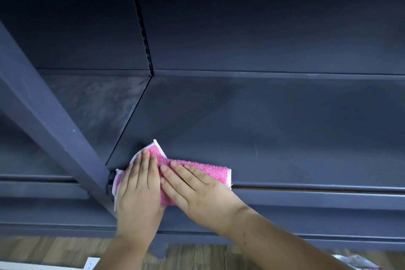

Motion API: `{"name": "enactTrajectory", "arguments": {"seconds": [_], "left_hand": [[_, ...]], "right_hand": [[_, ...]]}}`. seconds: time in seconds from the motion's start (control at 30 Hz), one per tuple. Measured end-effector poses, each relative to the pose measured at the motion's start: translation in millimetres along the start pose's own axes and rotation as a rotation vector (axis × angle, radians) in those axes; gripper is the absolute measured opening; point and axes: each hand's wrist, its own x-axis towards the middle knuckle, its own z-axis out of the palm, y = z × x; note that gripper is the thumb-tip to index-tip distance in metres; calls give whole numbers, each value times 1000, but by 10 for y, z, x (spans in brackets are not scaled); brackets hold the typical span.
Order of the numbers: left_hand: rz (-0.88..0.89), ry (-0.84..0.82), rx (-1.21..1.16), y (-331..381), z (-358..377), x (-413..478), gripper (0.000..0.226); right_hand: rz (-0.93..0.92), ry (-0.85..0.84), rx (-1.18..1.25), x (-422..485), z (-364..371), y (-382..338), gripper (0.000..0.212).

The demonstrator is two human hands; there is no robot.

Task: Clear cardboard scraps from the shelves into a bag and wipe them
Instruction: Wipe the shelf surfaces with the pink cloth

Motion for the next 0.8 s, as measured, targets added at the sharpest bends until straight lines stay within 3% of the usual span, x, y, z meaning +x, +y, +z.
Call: {"name": "enactTrajectory", "arguments": {"seconds": [0.13, 0.27, 0.37, 0.5, 0.6, 0.8], "left_hand": [[-3, 71, 45, 155, -5, -8, 43], [-25, 46, 64, 412, -35, -13, 69], [-33, 31, 66, 632, -38, -37, 70], [-46, 70, 29, 941, -10, -45, 65], [-40, 113, 7, 1186, 2, -52, 46], [-17, 162, 18, 1649, 32, -67, 41]], "right_hand": [[-29, 43, -29, -150, 38, 106, 51], [-33, 53, -40, -355, 91, 223, 57], [-26, 64, -51, -550, 124, 327, 53], [-26, 88, -102, -840, 164, 498, 51], [-31, 89, -120, -1050, 199, 630, 57], [-16, 138, -125, -1465, 251, 879, 55]]}}
